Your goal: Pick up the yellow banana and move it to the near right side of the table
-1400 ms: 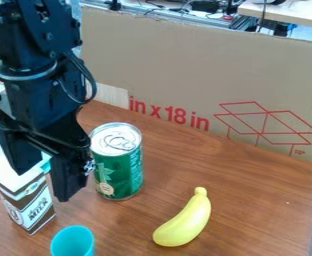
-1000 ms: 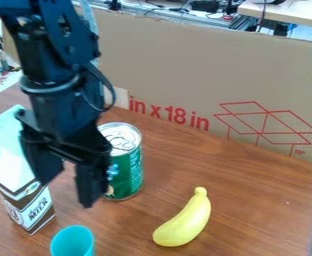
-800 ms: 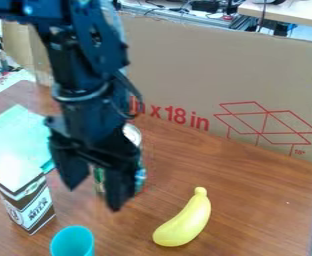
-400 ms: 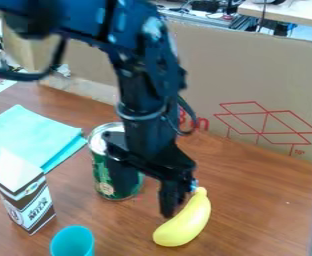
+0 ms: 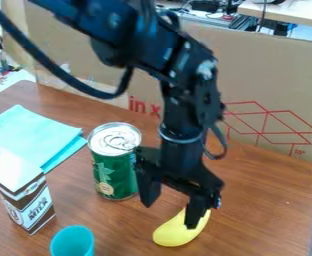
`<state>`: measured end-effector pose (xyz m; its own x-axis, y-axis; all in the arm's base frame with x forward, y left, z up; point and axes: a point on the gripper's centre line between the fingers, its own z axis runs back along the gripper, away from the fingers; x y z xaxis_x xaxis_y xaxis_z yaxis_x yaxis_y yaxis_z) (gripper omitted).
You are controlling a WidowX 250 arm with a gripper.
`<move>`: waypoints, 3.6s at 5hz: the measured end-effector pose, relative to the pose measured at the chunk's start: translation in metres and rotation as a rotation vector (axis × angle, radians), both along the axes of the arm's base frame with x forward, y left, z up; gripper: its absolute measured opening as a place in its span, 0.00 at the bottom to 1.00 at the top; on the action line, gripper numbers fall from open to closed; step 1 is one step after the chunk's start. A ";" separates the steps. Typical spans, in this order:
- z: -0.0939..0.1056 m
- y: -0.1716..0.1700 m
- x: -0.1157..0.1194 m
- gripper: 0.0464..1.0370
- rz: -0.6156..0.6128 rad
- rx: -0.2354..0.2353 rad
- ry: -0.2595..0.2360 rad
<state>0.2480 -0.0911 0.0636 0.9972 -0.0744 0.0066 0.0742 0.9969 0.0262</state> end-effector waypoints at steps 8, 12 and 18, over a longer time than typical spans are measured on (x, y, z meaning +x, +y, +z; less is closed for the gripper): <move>0.045 -0.078 -0.042 0.57 -0.107 -0.067 -0.013; -0.037 -0.085 -0.085 0.57 -0.188 -0.074 0.101; 0.021 -0.080 -0.064 0.96 -0.097 -0.199 -0.033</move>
<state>0.1839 -0.1706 0.0850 0.9844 -0.1643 0.0631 0.1727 0.9708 -0.1666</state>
